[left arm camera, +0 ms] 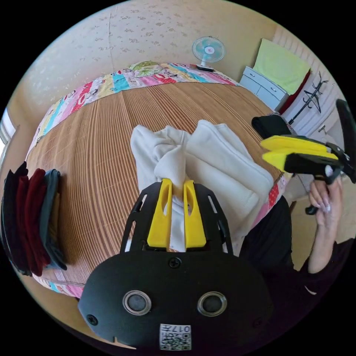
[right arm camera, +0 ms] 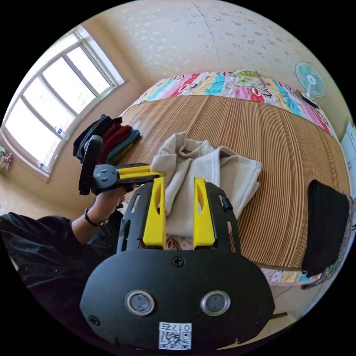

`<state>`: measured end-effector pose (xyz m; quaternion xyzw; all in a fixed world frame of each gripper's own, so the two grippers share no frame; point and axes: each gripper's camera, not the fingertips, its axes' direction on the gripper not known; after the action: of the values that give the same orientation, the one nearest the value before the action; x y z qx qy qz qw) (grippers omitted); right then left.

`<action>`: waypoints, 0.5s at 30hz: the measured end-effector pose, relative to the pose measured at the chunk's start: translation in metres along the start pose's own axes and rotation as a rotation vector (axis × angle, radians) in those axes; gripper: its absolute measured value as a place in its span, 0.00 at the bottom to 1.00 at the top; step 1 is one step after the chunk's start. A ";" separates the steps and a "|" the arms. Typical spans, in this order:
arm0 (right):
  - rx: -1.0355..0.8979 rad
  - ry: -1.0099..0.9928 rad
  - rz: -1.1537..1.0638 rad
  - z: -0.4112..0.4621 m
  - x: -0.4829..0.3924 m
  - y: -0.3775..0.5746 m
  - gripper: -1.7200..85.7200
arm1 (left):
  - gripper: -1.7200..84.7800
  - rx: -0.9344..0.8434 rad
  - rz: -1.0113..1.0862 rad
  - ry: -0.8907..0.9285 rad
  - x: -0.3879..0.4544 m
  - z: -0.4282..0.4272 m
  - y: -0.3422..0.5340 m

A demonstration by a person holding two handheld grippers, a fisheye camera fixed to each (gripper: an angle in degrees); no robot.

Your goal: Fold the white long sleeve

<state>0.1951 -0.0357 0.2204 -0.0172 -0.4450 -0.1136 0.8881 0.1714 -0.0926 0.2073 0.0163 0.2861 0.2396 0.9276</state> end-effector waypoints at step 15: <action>-0.104 -0.043 -0.034 0.108 -0.004 0.023 0.10 | 0.15 0.202 -0.164 0.144 -0.130 -0.132 0.070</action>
<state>0.1126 0.0014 0.2835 -0.0582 -0.4577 -0.1514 0.8742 -0.0239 -0.1033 0.1772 0.0690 0.3748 0.1335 0.9148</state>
